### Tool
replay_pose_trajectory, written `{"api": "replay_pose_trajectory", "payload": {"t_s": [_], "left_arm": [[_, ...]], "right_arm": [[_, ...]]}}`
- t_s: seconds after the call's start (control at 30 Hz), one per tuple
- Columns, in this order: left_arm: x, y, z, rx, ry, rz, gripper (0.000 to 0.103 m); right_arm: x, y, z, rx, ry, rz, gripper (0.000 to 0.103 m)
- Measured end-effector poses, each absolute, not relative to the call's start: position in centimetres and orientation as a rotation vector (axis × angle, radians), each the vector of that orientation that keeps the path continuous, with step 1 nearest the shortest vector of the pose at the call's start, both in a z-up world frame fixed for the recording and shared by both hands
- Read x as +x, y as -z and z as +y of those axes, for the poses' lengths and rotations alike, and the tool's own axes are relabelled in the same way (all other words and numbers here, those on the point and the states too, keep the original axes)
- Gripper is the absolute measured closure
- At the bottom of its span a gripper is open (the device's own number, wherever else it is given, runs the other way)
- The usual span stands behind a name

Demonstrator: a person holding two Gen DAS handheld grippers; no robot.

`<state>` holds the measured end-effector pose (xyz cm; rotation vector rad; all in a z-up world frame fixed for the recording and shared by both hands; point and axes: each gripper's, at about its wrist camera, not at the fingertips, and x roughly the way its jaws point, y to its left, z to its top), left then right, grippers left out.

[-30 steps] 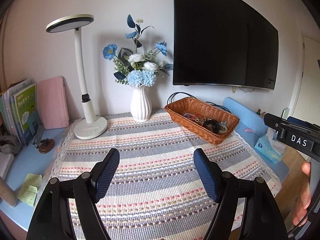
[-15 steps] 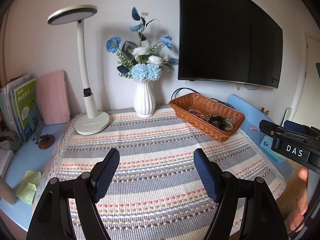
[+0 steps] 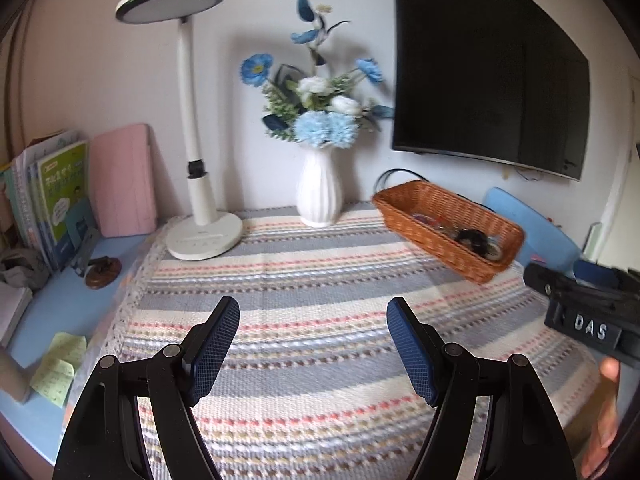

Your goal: Organize jewelry

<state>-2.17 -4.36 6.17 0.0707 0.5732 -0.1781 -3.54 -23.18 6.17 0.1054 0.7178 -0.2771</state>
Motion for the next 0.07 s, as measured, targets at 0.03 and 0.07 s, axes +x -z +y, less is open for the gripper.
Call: {"api": "replay_pose_trajectory", "payload": {"t_s": [0.03, 0.07], "left_arm": [[-1.46, -5.78, -4.16, 0.068, 0.176, 0.594, 0.026], [-0.5, -5.17, -3.9, 0.074, 0.165, 0.625, 0.026]], "right_arm": [[-3.07, -5.52, -23.06, 0.113, 0.272, 0.728, 0.025], [-2.6, -4.78, -22.94, 0.123, 0.265, 0.739, 0.025]]}}
